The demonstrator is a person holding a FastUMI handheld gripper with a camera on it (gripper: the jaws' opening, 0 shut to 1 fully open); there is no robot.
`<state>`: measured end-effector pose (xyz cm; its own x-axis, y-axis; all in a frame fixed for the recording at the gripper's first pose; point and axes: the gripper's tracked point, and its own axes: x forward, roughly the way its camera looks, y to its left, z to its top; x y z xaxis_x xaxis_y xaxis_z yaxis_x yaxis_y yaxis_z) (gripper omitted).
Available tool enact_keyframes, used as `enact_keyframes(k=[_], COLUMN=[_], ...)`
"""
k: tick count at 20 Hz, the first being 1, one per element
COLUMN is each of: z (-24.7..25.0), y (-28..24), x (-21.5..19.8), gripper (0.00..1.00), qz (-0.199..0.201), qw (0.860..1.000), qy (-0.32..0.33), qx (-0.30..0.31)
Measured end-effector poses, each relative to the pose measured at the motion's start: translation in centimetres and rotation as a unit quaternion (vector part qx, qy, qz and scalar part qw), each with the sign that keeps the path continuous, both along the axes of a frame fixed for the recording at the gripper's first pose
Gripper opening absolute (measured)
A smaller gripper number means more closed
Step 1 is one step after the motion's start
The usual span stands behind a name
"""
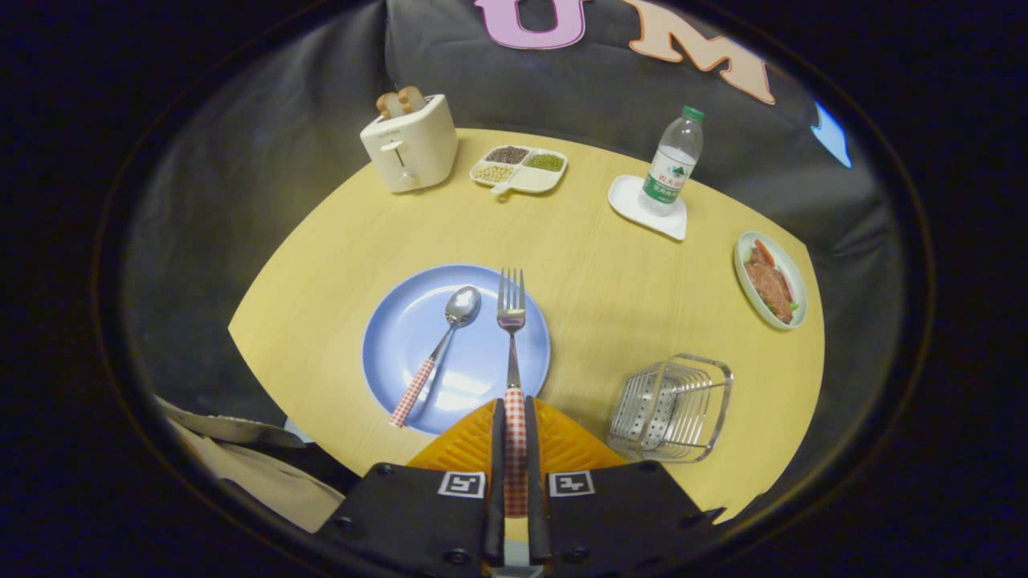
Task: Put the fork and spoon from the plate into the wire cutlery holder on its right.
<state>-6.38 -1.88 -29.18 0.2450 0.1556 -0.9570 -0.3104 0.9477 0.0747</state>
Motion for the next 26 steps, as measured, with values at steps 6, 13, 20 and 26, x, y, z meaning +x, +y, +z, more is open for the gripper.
enact_keyframes(k=[6,13,20,26], z=[3.1,5.7,5.7,3.9], y=[-5.0,-9.3,-13.5,-15.5], x=[0.6,1.1,-1.2,-2.6], gripper=[0.15,0.15,0.15,0.15], qz=[0.026,0.055,0.108,0.109], qw=[0.999,0.996,0.986,0.979], qy=[-0.005,0.003,0.056,0.119], qx=[-0.032,-0.066,-0.113,-0.123])
